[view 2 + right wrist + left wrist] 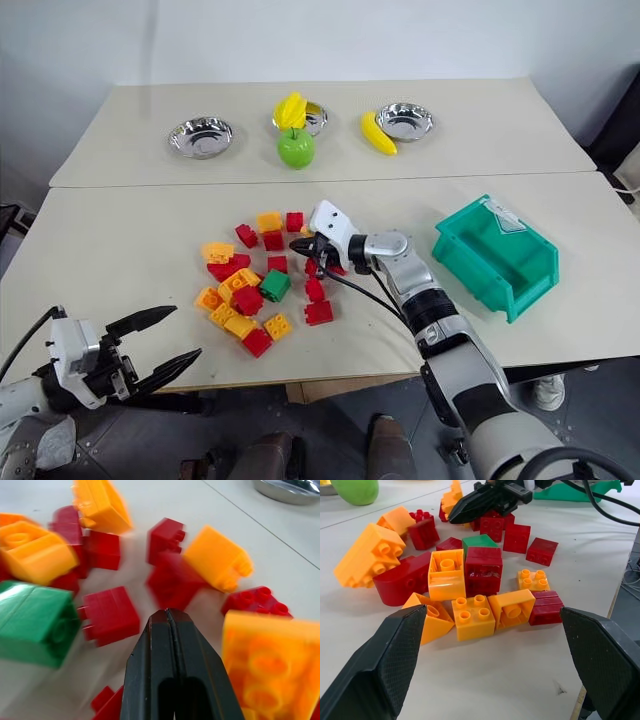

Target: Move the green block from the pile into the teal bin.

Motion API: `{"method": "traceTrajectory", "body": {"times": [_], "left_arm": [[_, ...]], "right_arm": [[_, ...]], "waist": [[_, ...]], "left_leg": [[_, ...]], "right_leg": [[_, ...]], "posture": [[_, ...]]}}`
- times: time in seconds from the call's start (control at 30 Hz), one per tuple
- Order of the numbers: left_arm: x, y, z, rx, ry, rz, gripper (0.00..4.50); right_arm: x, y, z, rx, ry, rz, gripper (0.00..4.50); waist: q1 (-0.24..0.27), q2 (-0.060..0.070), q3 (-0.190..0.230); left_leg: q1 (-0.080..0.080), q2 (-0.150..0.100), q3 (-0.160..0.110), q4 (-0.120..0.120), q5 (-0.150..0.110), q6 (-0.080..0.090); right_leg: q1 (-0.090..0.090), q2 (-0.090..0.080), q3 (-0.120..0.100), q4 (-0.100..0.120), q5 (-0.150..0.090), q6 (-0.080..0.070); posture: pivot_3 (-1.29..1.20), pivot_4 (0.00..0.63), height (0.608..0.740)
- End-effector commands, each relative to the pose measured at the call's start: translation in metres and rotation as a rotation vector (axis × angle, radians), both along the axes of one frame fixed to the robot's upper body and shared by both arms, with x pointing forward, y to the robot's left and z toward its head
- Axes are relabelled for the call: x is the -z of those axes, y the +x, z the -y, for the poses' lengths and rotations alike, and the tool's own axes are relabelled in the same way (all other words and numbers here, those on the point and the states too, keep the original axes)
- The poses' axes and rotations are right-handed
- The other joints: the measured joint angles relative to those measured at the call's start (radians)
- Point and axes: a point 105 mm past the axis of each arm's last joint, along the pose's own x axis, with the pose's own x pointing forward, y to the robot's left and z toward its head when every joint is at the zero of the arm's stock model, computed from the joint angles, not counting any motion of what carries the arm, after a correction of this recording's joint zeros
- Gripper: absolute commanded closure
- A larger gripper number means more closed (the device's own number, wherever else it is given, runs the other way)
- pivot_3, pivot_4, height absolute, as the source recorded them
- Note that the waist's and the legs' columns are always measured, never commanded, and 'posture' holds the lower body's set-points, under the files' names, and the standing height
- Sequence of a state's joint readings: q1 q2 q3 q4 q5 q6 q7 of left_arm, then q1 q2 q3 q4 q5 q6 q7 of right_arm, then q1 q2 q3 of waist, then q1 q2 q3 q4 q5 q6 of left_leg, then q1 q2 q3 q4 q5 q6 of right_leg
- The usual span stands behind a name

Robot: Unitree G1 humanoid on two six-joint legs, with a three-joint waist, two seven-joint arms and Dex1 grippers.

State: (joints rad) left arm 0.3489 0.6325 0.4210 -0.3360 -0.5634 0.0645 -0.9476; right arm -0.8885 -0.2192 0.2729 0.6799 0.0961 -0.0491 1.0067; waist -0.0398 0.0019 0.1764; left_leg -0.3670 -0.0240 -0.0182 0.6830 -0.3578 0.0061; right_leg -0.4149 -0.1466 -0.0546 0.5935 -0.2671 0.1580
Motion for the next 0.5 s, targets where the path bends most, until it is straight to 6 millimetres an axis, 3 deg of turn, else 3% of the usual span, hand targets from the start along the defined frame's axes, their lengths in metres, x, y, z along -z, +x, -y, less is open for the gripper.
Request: {"method": "traceTrajectory", "body": {"times": [0.03, 0.13, 0.3, 0.37, 0.5], "left_arm": [[-0.005, 0.001, 0.000, 0.004, -0.005, 0.020, 0.00], [-0.005, 0.003, 0.001, 0.006, -0.009, 0.021, 0.00], [-0.005, 0.007, 0.002, 0.013, -0.020, 0.026, 0.00], [-0.007, 0.009, 0.000, 0.009, -0.030, 0.043, 0.00], [-0.009, 0.011, -0.010, -0.029, -0.059, 0.068, 0.00]], "right_arm": [[-0.014, -0.016, 0.000, -0.094, 0.014, 0.077, 4.47], [-0.024, -0.024, 0.007, -0.122, 0.038, 0.106, 4.47], [-0.050, -0.039, 0.041, -0.169, 0.085, 0.164, 4.47], [-0.058, -0.053, 0.067, -0.217, 0.119, 0.167, 4.47], [-0.054, -0.061, 0.121, -0.129, 0.124, 0.092, 3.60]], "waist": [[0.000, 0.000, 0.000], [0.001, 0.000, 0.000], [0.012, 0.000, 0.000], [0.016, 0.000, 0.000], [0.021, 0.000, 0.000]], "left_leg": [[0.000, 0.000, 0.000, 0.000, 0.000, 0.000], [0.000, 0.000, 0.000, 0.000, 0.000, 0.000], [0.000, 0.001, 0.000, 0.000, 0.000, 0.000], [-0.001, 0.001, 0.000, 0.000, 0.000, 0.000], [-0.001, 0.001, 0.000, 0.000, -0.001, 0.001]], "right_leg": [[0.000, 0.000, 0.000, 0.000, 0.000, 0.000], [0.000, 0.000, 0.000, 0.000, 0.000, 0.000], [0.000, 0.000, 0.000, -0.001, 0.000, 0.000], [0.000, 0.000, 0.000, -0.001, 0.000, 0.000], [0.002, -0.001, -0.003, -0.003, 0.000, 0.000]], "posture": [[0.00, 0.150, 0.740], [0.00, 0.150, 0.740], [0.00, 0.150, 0.740], [0.00, 0.150, 0.740], [0.00, 0.150, 0.740]]}}
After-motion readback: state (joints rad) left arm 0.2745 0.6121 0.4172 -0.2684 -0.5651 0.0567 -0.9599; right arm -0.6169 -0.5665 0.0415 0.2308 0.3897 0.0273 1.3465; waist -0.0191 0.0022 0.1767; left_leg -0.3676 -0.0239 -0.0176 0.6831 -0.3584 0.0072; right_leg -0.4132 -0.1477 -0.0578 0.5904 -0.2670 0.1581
